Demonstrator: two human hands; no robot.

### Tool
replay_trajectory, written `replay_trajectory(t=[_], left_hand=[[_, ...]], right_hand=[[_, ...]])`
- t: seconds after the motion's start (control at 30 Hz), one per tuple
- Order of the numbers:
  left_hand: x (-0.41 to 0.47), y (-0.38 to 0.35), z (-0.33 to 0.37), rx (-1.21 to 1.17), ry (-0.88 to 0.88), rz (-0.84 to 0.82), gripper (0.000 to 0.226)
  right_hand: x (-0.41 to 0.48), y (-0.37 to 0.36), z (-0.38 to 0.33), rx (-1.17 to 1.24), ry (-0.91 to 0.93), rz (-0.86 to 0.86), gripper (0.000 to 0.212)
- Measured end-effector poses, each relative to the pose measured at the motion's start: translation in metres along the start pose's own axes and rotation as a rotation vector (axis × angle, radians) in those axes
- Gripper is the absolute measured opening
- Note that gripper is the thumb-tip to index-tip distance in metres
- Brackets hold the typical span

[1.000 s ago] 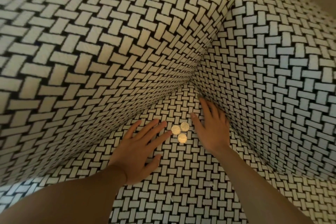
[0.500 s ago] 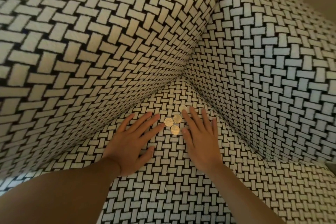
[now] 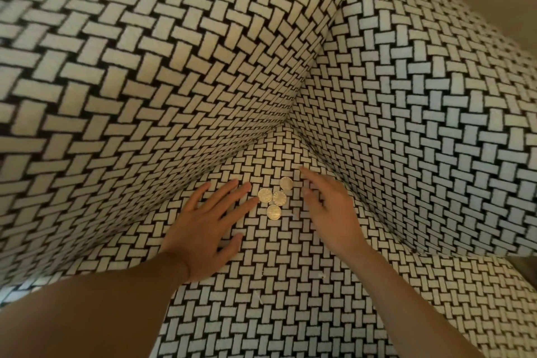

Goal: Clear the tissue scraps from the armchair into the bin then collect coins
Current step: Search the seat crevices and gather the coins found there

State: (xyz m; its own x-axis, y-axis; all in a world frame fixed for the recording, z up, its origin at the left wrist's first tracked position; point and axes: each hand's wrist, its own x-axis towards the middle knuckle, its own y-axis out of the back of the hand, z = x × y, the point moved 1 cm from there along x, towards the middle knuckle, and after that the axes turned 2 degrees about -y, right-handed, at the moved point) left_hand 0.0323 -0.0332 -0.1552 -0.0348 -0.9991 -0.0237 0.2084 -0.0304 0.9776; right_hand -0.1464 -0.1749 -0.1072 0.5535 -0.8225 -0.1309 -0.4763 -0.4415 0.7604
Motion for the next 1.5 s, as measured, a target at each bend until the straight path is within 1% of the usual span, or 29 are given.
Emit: replay_trajectory(t=[0.03, 0.1, 0.2, 0.27, 0.33, 0.47, 0.57, 0.7, 0.8, 0.87, 0.93, 1.03, 1.07, 1.13, 1.2, 1.4, 1.43, 1.5], left_hand=[[0.000, 0.000, 0.000, -0.002, 0.001, 0.003, 0.062], [0.000, -0.001, -0.001, -0.004, 0.002, 0.000, 0.062], [0.001, 0.000, -0.001, -0.011, 0.006, -0.001, 0.063], [0.000, 0.000, -0.001, -0.011, 0.012, 0.002, 0.063], [0.000, 0.000, 0.000, -0.011, 0.009, 0.006, 0.063], [0.001, 0.000, -0.001, -0.018, 0.007, 0.008, 0.063], [0.001, 0.000, 0.000, -0.020, 0.006, 0.009, 0.063], [0.000, 0.000, -0.001, -0.019, -0.001, 0.012, 0.064], [0.001, 0.000, 0.000, -0.021, -0.003, 0.013, 0.064], [0.001, 0.000, 0.000, -0.017, -0.005, 0.013, 0.064], [0.001, -0.001, 0.000, -0.017, -0.001, 0.007, 0.064], [0.002, -0.001, 0.000, -0.014, -0.002, 0.012, 0.063], [0.002, -0.002, 0.000, -0.012, -0.002, 0.012, 0.063], [0.001, -0.002, 0.000, -0.008, -0.001, 0.011, 0.063], [0.001, -0.002, 0.000, 0.002, -0.002, 0.010, 0.063], [0.001, -0.003, -0.001, 0.019, -0.001, 0.002, 0.062], [0.001, -0.003, 0.000, 0.018, -0.003, -0.002, 0.062], [0.001, -0.003, 0.000, 0.015, -0.001, -0.004, 0.061]], right_hand=[[0.008, 0.003, 0.001, 0.057, -0.031, 0.010, 0.038], [0.025, 0.007, 0.004, 0.090, -0.074, 0.018, 0.038], [0.053, 0.007, 0.005, 0.104, -0.190, -0.042, 0.043], [0.068, 0.000, 0.005, 0.098, -0.231, -0.092, 0.046], [0.079, -0.009, 0.003, 0.041, -0.268, -0.116, 0.053], [0.089, -0.019, 0.001, -0.212, -0.369, -0.103, 0.061], [0.098, -0.017, 0.003, -0.253, -0.397, -0.127, 0.067], [0.093, -0.015, 0.004, -0.321, -0.365, -0.125, 0.064], [0.072, -0.013, -0.002, -0.453, -0.271, -0.092, 0.060], [0.058, -0.008, 0.000, -0.479, -0.211, -0.088, 0.060], [0.047, -0.003, 0.005, -0.475, -0.187, -0.108, 0.066], [0.027, 0.000, 0.006, -0.520, -0.091, -0.091, 0.087], [0.019, 0.000, 0.004, -0.540, -0.047, -0.093, 0.089], [0.004, -0.003, -0.002, -0.564, 0.023, -0.137, 0.087], [-0.011, -0.010, -0.010, -0.545, 0.072, -0.164, 0.082], [-0.033, -0.030, -0.030, -0.447, 0.089, -0.169, 0.069], [-0.034, -0.029, -0.030, -0.373, 0.074, -0.179, 0.064], [-0.029, -0.018, -0.030, -0.128, -0.009, -0.192, 0.047]])
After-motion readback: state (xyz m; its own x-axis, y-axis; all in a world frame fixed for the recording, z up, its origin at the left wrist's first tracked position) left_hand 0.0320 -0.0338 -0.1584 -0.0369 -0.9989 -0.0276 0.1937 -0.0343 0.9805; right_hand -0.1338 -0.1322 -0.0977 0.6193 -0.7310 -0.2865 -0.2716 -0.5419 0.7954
